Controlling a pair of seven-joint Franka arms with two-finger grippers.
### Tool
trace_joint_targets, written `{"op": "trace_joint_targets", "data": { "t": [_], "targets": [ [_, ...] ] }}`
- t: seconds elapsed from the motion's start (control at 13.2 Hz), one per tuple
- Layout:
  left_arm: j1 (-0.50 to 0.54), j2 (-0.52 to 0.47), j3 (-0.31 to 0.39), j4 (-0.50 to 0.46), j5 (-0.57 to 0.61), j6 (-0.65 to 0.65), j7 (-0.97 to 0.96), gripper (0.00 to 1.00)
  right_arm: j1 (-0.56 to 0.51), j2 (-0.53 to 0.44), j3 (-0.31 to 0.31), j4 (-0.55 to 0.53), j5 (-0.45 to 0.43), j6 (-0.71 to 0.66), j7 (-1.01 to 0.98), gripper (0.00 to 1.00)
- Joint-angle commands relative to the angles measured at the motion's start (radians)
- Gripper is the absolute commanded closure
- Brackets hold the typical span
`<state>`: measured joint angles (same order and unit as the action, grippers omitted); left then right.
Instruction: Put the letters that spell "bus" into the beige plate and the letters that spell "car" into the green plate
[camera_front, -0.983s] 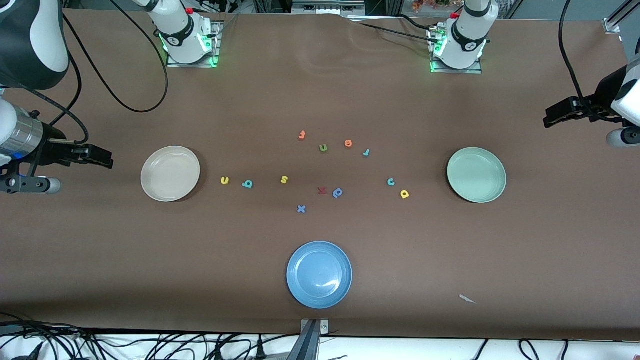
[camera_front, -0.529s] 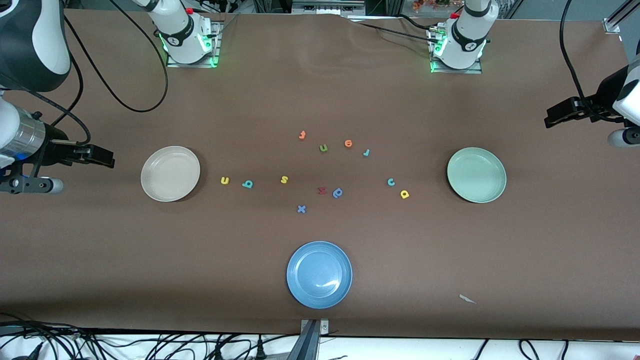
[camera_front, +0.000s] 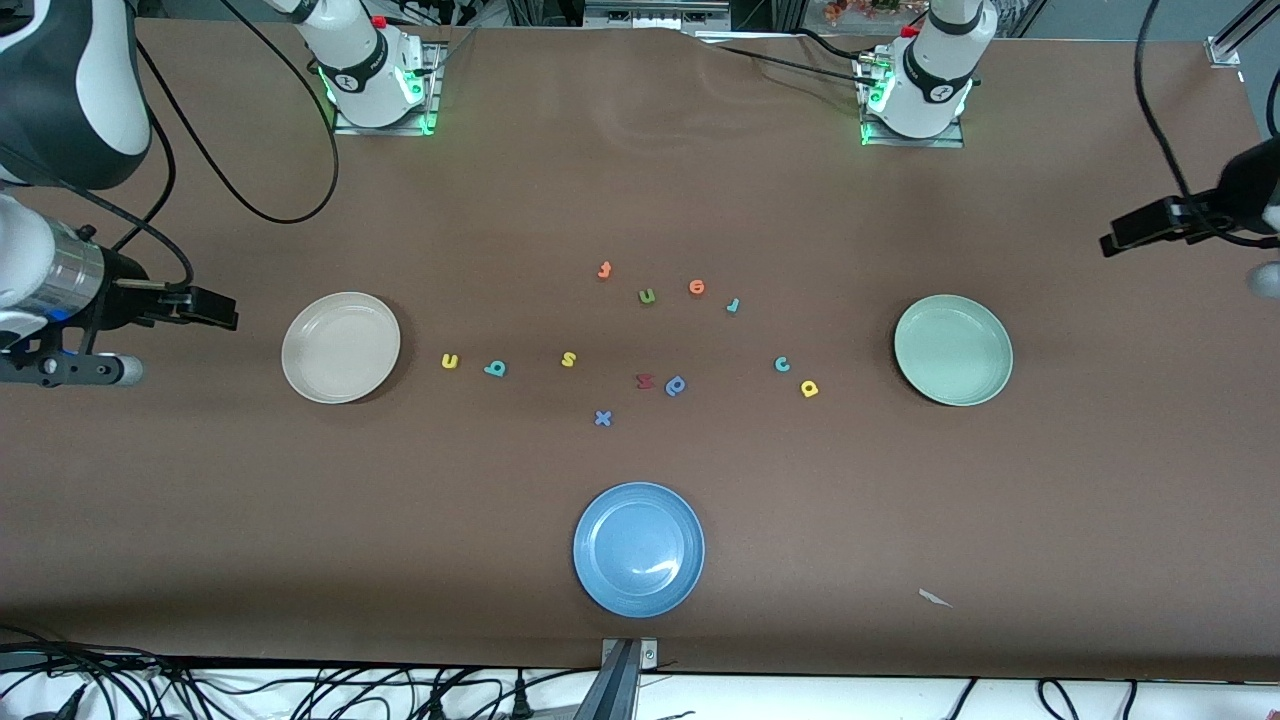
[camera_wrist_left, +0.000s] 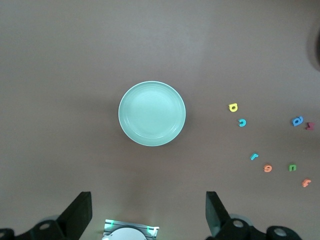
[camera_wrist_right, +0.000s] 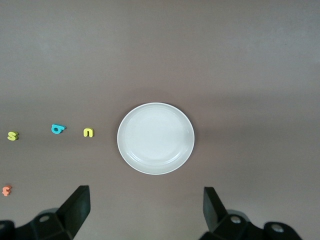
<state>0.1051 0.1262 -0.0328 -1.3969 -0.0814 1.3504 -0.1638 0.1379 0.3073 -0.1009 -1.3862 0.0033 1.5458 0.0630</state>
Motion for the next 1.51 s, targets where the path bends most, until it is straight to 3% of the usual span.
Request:
{"op": "trace_joint_targets", "data": {
  "t": [0.0, 0.3, 0.76, 1.44],
  "targets": [
    [0.021, -0.052, -0.013, -0.065, -0.031, 0.019, 0.012, 0.00, 0.005, 0.010, 0.001, -0.004, 0.007, 0.022, -0.008, 0.00],
    [0.016, -0.068, -0.015, -0.097, -0.014, 0.053, 0.013, 0.00, 0.012, 0.007, 0.001, -0.004, 0.020, 0.040, 0.000, 0.00],
    [-0.074, -0.068, -0.019, -0.093, 0.149, 0.041, 0.010, 0.00, 0.012, -0.002, 0.001, -0.030, 0.020, 0.053, 0.000, 0.00],
    [-0.065, -0.069, -0.012, -0.090, 0.138, 0.029, 0.006, 0.00, 0.014, -0.007, 0.023, -0.039, 0.021, 0.060, 0.000, 0.00]
  ]
}}
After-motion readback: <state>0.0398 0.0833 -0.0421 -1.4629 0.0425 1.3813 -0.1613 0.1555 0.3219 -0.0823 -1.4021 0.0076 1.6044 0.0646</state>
